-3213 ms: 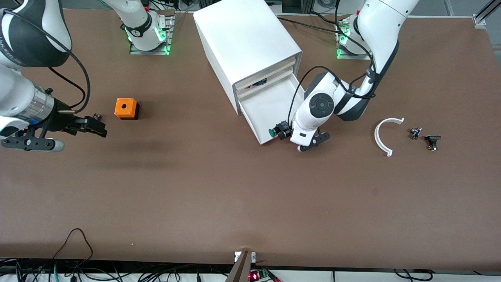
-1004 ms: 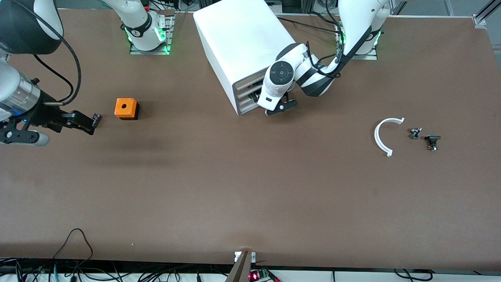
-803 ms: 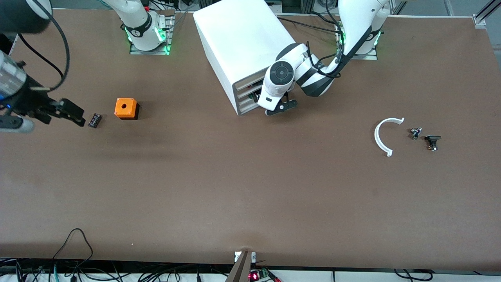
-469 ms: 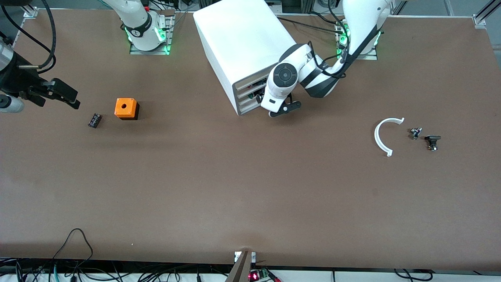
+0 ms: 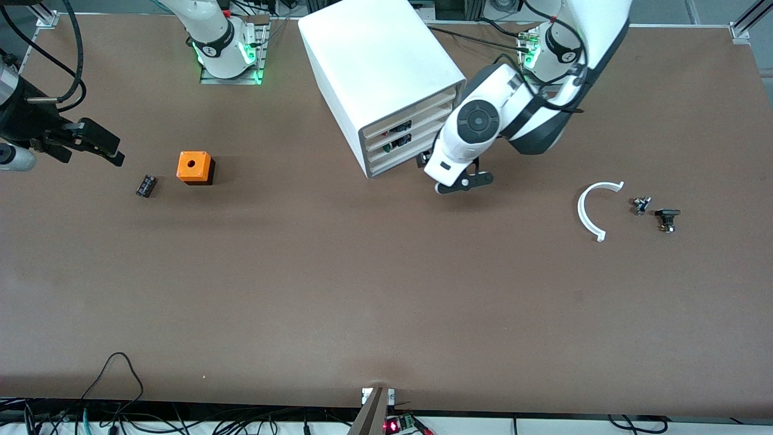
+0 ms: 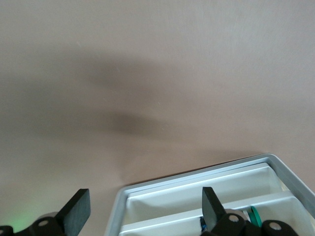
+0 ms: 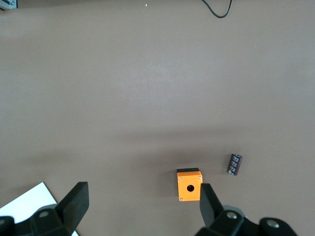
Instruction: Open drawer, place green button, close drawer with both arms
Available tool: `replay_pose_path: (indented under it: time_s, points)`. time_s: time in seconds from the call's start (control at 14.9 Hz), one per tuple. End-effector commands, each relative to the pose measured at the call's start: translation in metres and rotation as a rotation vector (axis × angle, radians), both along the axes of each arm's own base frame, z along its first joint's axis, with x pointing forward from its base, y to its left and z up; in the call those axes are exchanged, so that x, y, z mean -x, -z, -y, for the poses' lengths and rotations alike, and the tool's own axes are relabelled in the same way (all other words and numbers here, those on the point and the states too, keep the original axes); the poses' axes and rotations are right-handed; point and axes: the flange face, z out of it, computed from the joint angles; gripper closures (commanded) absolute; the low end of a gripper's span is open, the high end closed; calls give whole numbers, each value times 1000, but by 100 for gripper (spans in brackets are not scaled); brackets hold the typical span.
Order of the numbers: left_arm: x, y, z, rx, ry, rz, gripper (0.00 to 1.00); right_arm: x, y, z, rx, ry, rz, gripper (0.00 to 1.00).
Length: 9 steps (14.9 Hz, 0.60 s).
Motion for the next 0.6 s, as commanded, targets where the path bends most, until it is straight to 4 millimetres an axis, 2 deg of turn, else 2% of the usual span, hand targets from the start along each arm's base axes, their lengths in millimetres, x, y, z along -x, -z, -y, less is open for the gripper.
replay_pose_path:
  time_s: [0.0, 0.13, 0.4, 0.54]
  points:
    - [-45, -56, -40, 28, 80, 24, 0, 2, -3, 3, -17, -9, 5, 0]
    - [-64, -84, -69, 49, 155, 3, 0, 2, -3, 3, -17, -4, 7, 0]
    - [-97, -127, -139, 91, 212, 22, 0, 2, -3, 3, -16, 4, 7, 0]
    - [-104, -144, -160, 103, 262, 47, 0, 2, -3, 3, -16, 4, 7, 0]
